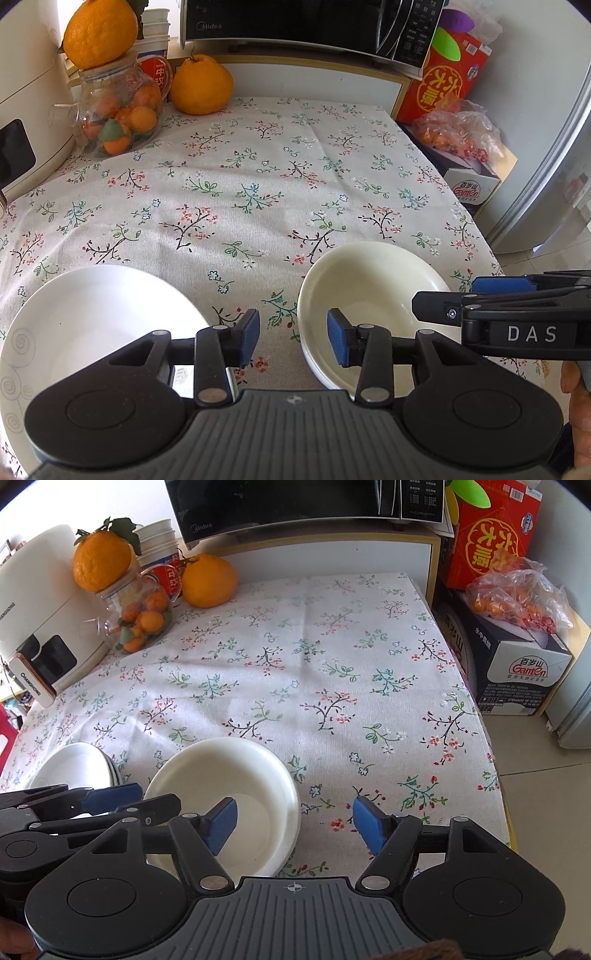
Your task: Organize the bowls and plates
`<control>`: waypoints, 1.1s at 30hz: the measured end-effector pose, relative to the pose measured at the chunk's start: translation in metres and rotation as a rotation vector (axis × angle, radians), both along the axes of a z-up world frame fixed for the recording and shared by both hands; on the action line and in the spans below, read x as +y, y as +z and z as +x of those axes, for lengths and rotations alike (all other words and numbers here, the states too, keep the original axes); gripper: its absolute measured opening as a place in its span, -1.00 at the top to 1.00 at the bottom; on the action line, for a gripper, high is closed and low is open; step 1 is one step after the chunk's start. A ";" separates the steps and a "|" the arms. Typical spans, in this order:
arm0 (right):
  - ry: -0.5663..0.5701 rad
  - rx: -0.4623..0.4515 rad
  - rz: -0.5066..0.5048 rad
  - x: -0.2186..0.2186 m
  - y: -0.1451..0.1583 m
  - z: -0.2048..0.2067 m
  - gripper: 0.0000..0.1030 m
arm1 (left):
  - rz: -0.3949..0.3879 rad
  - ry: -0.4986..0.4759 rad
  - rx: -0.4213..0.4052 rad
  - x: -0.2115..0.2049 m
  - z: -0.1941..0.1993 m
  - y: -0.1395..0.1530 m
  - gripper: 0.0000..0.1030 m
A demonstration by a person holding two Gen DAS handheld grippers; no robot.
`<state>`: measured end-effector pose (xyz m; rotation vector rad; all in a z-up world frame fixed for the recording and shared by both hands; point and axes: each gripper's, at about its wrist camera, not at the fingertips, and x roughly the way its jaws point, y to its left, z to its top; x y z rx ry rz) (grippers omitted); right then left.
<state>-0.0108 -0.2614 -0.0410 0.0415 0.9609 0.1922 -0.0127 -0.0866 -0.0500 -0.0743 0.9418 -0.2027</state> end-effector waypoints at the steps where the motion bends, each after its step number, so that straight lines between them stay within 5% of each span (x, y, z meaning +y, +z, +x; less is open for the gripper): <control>1: 0.000 0.002 0.001 0.000 -0.001 0.001 -0.36 | -0.001 0.000 0.001 0.000 0.000 0.000 0.27; 8: 0.020 0.020 0.007 0.003 -0.006 0.004 -0.28 | 0.005 -0.014 -0.006 -0.003 0.004 -0.004 0.39; 18: 0.050 0.075 -0.023 0.012 -0.021 0.007 0.59 | -0.020 -0.031 0.018 -0.008 0.006 -0.015 0.77; 26: 0.044 -0.034 -0.009 0.012 0.001 0.000 0.65 | -0.052 0.000 -0.034 -0.004 -0.004 0.003 0.77; 29: 0.041 -0.025 -0.017 0.015 0.002 0.003 0.65 | -0.021 -0.002 -0.067 -0.007 -0.006 0.008 0.77; 33: 0.034 0.029 -0.036 0.020 -0.011 0.007 0.65 | -0.033 0.010 -0.007 -0.004 -0.001 -0.006 0.77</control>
